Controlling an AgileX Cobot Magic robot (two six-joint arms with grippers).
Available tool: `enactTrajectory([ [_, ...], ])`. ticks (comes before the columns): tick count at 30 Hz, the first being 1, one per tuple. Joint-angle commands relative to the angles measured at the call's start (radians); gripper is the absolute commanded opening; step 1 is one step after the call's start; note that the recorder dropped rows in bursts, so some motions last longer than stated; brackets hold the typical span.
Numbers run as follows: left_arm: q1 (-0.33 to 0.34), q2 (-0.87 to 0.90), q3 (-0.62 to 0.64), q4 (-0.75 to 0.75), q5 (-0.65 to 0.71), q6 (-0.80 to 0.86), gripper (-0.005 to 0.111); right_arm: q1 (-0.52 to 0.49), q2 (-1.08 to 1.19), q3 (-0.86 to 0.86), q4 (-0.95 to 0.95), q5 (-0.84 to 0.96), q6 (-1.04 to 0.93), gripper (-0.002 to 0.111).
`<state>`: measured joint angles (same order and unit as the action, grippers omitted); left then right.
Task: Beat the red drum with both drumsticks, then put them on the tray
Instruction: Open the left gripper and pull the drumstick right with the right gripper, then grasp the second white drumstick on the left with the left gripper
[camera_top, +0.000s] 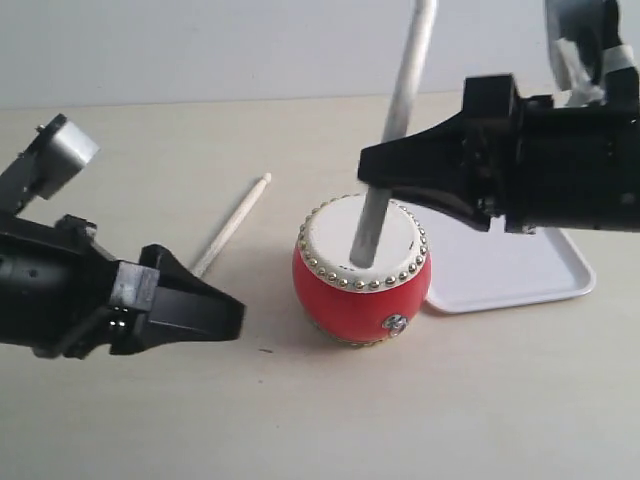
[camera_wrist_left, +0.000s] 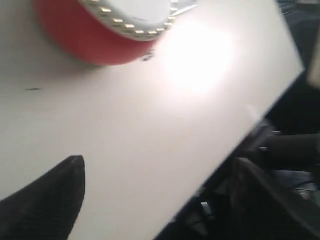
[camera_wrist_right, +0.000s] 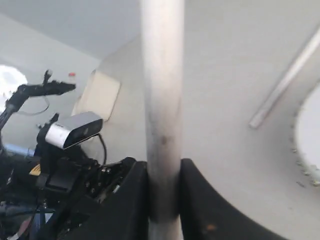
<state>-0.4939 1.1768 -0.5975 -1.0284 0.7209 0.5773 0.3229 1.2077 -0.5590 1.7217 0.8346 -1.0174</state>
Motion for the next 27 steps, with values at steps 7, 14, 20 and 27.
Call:
enactTrajectory([
  [7,0.048,0.167,-0.389,0.927,0.131,-0.571,0.076,-0.167,-0.122,-0.007,-0.706,-0.044,0.489,0.000],
  [14,0.008,0.452,-0.531,1.004,0.156,-0.552,0.076,-0.167,-0.124,-0.007,-0.789,-0.010,0.523,0.000],
  [20,-0.020,0.622,-0.542,1.046,0.136,-0.558,0.076,-0.167,-0.124,-0.007,-0.791,-0.010,0.523,0.000],
  [27,-0.020,0.671,-0.542,1.044,0.026,-0.559,0.076,-0.167,-0.124,-0.007,-0.791,-0.010,0.523,0.000],
])
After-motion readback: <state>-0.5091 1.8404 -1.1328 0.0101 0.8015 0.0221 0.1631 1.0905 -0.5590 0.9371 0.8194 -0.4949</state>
